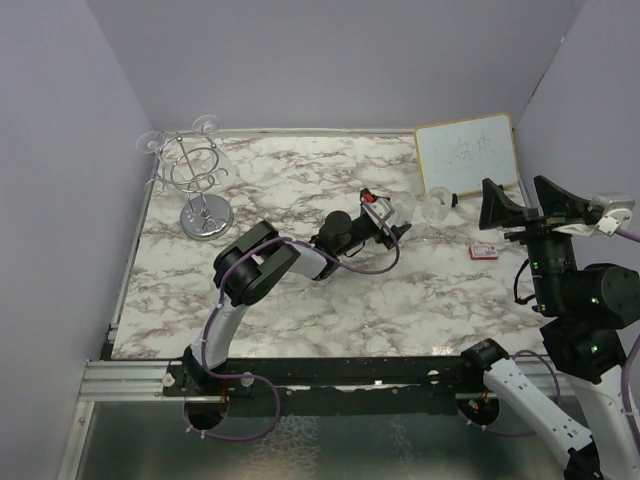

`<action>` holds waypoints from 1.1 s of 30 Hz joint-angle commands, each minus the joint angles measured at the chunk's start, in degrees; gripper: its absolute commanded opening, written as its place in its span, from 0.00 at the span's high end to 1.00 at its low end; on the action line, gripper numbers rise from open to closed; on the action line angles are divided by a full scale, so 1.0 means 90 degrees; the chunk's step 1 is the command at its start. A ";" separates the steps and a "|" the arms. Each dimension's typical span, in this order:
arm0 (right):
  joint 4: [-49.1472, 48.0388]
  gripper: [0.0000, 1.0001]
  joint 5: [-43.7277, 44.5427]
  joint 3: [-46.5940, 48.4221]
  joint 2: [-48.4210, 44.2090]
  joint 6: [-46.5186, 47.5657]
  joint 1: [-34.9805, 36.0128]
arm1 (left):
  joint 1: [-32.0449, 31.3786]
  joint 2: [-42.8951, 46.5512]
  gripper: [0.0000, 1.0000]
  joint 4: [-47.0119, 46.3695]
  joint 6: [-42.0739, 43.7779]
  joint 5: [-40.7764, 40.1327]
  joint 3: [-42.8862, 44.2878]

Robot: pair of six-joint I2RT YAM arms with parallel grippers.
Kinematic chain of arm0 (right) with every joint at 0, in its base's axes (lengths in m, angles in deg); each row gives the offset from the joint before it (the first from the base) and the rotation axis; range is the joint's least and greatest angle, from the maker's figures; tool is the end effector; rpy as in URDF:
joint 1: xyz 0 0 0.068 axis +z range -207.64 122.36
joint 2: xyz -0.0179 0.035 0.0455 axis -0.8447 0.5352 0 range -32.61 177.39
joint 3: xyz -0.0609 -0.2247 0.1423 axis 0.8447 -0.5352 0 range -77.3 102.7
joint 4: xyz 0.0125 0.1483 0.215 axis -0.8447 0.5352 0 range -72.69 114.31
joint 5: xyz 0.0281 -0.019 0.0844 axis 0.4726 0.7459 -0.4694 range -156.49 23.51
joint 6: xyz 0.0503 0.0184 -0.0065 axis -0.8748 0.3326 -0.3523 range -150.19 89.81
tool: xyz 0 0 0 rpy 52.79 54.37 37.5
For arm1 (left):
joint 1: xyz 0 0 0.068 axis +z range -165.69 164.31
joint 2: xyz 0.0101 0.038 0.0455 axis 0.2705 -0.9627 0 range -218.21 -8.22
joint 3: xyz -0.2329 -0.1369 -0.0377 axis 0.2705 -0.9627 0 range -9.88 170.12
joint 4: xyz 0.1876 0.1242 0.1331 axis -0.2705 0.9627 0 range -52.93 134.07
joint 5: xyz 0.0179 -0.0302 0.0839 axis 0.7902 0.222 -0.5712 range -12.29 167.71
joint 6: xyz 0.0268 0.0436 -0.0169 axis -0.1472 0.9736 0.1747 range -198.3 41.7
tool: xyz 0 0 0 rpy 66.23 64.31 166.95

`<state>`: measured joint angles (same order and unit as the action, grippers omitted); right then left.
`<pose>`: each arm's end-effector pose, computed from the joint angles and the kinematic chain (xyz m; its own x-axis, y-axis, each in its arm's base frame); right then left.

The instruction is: Take the wine glass off the wine glass rack

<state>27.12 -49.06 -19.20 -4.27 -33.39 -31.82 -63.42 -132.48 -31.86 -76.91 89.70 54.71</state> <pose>0.0695 0.0217 0.4494 0.2977 0.2034 -0.9328 -0.1791 0.9716 0.1547 0.2982 -0.3391 0.1680 0.1291 -0.1067 -0.9859 0.8588 0.5090 0.0573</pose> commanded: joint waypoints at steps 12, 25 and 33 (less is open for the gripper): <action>-0.0221 0.00 -0.0051 -0.0001 0.0012 0.0004 0.0031 | 0.0199 0.2079 0.01 0.0581 -0.0443 0.0092 -0.1341; -0.0681 0.00 -0.0854 -0.0536 -0.0123 -0.0214 0.0031 | 0.0375 0.6700 0.01 0.7130 -0.0006 -0.1125 -0.1597; -0.0864 0.00 -0.1277 -0.0828 -0.0115 -0.0230 0.0031 | 0.0687 0.7722 0.01 0.9582 -0.0066 -0.2785 -0.0694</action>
<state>22.07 -56.75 -25.62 -4.67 -34.90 -31.82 -59.07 -64.92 37.69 -78.16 75.14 43.48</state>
